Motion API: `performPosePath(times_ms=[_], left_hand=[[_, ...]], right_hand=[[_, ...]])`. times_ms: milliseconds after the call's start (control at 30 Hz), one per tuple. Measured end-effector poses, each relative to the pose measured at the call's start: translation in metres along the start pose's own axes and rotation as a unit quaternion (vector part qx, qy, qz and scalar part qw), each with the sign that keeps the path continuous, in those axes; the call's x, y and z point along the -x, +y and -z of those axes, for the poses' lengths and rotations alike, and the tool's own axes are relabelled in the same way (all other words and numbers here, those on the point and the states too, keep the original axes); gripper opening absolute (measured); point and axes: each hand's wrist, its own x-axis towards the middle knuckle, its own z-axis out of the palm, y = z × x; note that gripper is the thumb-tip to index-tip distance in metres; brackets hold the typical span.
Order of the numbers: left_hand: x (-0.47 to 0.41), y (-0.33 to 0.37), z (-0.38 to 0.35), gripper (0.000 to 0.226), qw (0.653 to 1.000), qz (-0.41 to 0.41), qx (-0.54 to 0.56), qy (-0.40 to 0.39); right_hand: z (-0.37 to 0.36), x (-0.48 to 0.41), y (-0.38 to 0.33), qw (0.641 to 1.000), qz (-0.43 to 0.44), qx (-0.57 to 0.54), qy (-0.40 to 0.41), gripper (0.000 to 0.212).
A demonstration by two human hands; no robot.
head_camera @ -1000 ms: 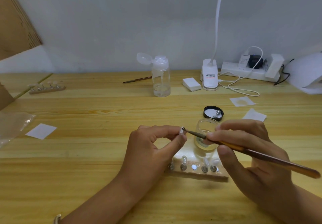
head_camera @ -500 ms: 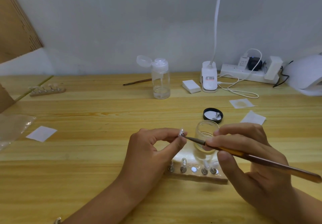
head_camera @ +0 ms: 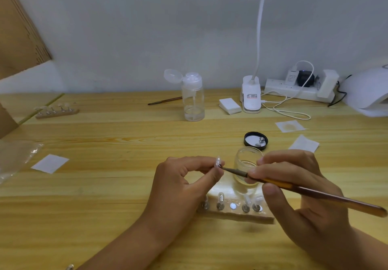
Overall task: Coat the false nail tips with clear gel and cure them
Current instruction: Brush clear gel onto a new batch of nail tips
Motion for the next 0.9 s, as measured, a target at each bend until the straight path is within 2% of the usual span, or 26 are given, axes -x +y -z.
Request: performPosePath(times_ms=[900], left_hand=[[-0.0025,-0.0038,0.0003,0.011,1.0,-0.013,0.002,0.009]], right_hand=[[-0.0004,0.0001,-0.0014,1.0,-0.004,0.013,-0.007,0.023]])
